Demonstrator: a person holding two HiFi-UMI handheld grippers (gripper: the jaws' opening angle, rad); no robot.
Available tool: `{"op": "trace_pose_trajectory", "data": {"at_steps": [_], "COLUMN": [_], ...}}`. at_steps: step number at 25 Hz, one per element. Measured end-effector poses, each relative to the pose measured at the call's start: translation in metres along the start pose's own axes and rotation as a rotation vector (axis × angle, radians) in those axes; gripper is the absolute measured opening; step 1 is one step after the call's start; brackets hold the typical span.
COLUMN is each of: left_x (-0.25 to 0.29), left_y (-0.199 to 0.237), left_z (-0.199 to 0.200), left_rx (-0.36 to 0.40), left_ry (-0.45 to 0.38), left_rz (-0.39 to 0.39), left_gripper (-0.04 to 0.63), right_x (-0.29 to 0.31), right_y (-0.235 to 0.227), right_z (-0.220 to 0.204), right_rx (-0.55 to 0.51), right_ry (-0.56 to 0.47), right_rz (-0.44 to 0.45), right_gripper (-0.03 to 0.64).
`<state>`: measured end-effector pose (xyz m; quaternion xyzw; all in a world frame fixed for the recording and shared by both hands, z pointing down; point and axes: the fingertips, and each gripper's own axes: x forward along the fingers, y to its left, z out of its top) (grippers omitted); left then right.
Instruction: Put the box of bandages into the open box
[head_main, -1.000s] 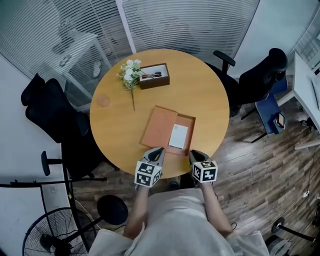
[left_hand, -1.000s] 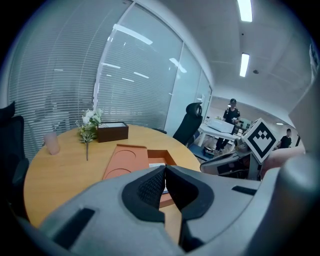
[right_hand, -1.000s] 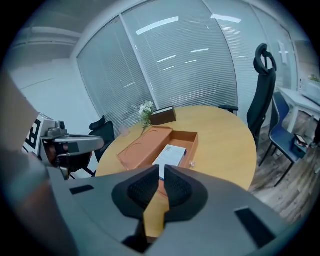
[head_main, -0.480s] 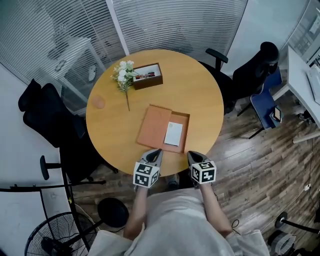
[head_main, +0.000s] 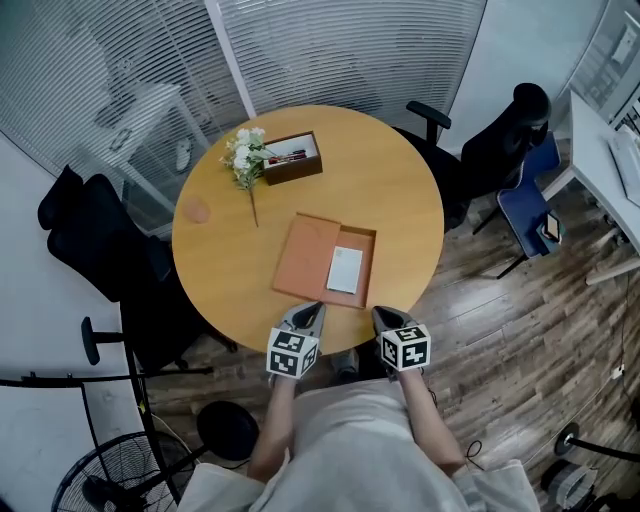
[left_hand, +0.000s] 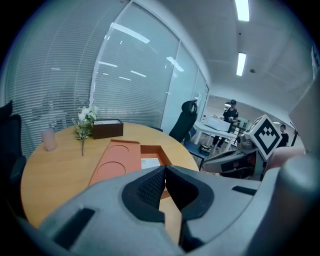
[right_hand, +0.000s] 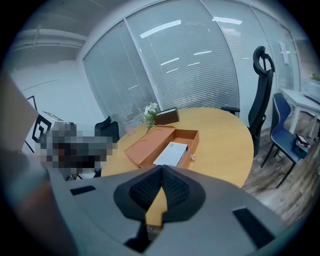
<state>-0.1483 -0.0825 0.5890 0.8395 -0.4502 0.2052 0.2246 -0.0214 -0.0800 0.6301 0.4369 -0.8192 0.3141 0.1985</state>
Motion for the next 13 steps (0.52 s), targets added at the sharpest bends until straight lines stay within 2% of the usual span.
{"op": "trace_pose_trajectory", "data": {"at_steps": [13], "left_x": [0.003], "left_y": [-0.012], "left_z": [-0.005], "left_rx": [0.013], "left_ry": [0.010], "left_rz": [-0.024], "left_gripper": [0.011], "right_x": [-0.008], "right_y": [-0.008], "right_z": [-0.008], "right_rx": [0.016], "right_ry": [-0.001], "right_rz": [-0.032], "right_gripper": [-0.003]}}
